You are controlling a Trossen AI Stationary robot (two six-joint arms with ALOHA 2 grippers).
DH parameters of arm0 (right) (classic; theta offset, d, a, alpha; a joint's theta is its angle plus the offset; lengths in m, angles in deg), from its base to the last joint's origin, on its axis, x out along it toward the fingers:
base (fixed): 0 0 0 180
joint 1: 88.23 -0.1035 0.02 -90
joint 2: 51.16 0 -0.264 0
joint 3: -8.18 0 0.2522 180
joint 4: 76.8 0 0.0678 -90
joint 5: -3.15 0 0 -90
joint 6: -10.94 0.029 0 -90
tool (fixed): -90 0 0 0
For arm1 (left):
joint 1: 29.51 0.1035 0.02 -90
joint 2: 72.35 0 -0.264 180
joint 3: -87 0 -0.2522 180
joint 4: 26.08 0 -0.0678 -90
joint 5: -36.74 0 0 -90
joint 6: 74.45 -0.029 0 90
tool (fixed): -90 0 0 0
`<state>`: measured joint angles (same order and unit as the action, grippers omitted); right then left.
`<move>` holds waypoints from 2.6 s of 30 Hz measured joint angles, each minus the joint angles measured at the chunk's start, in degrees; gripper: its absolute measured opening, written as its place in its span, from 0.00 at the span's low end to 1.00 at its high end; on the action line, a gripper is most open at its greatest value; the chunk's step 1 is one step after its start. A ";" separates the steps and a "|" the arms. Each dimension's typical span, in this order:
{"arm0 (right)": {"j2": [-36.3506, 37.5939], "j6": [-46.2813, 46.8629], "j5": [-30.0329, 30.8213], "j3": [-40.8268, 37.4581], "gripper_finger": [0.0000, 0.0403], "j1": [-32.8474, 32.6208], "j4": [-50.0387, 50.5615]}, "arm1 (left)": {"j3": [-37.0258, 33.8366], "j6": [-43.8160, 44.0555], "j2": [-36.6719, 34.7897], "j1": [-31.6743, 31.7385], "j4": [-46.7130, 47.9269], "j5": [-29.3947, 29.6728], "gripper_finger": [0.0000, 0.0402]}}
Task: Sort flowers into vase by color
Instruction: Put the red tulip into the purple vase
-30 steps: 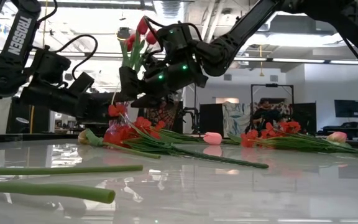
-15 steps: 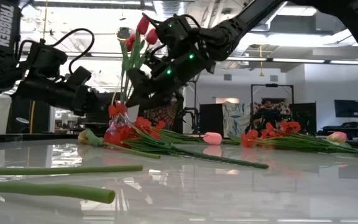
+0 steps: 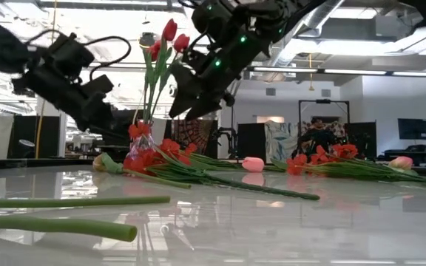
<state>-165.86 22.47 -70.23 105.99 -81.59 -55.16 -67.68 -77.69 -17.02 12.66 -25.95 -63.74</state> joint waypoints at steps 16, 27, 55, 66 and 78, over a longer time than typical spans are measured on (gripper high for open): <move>3.82 0.43 5.36 0.00 0.71 -4.96 18.77 | 4.12 26.56 -20.14 -15.56 21.00 7.42 0.61; 3.28 4.06 2.97 -0.02 0.71 -5.14 19.95 | 4.12 38.12 -20.13 -39.27 28.03 19.91 0.61; 2.87 14.49 -3.05 -0.04 0.71 -26.66 2.97 | 4.12 27.73 -20.10 -61.57 22.25 36.34 0.61; 2.80 0.05 -2.32 -0.04 0.71 -31.39 -2.76 | 4.12 27.96 -20.08 -62.19 21.64 38.32 0.61; -10.12 -2.27 -2.64 6.82 0.71 -27.11 -14.02 | 4.10 29.95 -18.48 -62.19 21.78 40.84 0.61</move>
<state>-175.98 20.20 -72.87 112.81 -108.70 -69.18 -63.58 -47.74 -35.50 -49.52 -4.17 -22.90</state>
